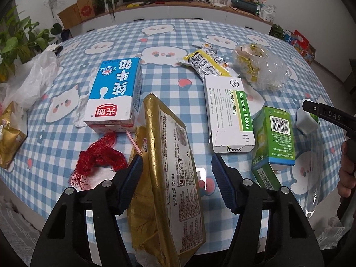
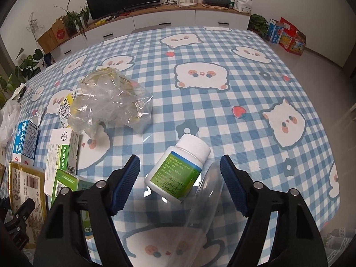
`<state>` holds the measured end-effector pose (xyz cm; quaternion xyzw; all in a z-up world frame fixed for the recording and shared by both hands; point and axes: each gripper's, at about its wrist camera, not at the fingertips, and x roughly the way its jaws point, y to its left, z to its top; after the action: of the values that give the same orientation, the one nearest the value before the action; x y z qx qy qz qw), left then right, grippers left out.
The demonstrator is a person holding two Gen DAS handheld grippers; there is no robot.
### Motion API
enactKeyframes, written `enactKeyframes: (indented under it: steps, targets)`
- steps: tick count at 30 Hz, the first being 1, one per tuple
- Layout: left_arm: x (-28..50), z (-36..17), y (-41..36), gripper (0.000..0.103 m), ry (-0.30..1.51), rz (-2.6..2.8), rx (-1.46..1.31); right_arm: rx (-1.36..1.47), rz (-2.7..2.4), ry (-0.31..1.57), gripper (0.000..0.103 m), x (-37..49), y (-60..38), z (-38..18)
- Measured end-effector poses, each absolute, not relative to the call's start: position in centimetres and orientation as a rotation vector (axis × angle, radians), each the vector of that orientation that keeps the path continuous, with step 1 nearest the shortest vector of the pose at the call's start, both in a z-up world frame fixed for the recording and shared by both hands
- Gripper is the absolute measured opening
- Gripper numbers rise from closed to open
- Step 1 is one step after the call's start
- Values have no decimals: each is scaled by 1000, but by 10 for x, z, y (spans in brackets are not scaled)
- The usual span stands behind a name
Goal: Collect trash
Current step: 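Grasp the white pill bottle with the right tool while the left tool grasps the gold snack bag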
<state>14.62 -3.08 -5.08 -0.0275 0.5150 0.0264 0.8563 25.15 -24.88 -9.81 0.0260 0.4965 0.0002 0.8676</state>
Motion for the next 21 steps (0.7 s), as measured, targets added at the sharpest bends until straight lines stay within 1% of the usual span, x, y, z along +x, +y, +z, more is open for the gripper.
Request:
enactKeyframes:
  steps: [3, 4, 5, 6, 7, 8, 10, 12, 16, 21]
  targets:
    - [146, -53, -31, 52, 1089, 55, -60, 58, 1, 1051, 61, 254, -247, -101]
    - [146, -53, -30, 47, 1094, 53, -60, 60, 1, 1054, 60, 255, -246, -102]
    - [146, -54, -30, 44, 1099, 52, -62, 61, 2, 1057, 57, 256, -246, -103]
    - [146, -55, -30, 42, 1104, 50, -65, 60, 1, 1058, 55, 257, -245, -104]
    - [145, -57, -30, 37, 1111, 49, -67, 59, -5, 1057, 54, 257, -245, -104]
    - [145, -58, -30, 34, 1116, 51, -69, 57, -9, 1055, 53, 257, -245, -104]
    - [144, -60, -30, 23, 1125, 50, -69, 58, -11, 1052, 47, 257, -245, -103]
    - [144, -61, -31, 16, 1129, 43, -66, 65, -10, 1049, 45, 257, -246, -103]
    - [142, -61, -32, 8, 1131, 40, -67, 60, -13, 1041, 44, 257, -245, -102]
    - [141, -60, -32, 7, 1127, 39, -73, 70, -9, 1036, 43, 255, -246, -99]
